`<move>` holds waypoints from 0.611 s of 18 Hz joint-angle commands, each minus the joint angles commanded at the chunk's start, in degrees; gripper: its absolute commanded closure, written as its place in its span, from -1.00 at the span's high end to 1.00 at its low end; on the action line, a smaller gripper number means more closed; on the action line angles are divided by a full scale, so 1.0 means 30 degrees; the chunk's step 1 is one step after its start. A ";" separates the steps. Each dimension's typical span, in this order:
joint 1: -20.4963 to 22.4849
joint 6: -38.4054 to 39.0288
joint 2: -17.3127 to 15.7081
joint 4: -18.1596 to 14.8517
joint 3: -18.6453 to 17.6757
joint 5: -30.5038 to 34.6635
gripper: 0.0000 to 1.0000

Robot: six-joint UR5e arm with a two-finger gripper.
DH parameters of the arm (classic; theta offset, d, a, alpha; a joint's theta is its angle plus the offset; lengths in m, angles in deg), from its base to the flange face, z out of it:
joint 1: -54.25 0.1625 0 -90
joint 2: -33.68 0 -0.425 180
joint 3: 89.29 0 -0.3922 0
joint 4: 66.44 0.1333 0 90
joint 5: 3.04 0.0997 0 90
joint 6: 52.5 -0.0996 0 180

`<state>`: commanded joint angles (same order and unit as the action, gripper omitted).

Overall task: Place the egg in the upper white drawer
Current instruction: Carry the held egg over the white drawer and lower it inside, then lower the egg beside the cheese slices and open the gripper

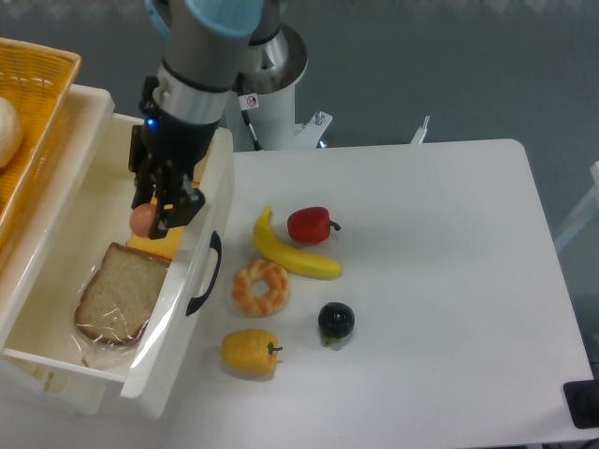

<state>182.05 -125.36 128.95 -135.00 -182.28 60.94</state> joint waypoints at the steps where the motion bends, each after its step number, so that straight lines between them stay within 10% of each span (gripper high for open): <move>1: -0.0117 -0.0292 0.0116 0.0000 -0.0029 0.0292 -0.51; 11: -0.1874 -0.0647 0.0937 0.0000 -0.0147 0.2550 -0.51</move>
<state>176.42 -127.30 131.76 -135.00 -182.72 68.59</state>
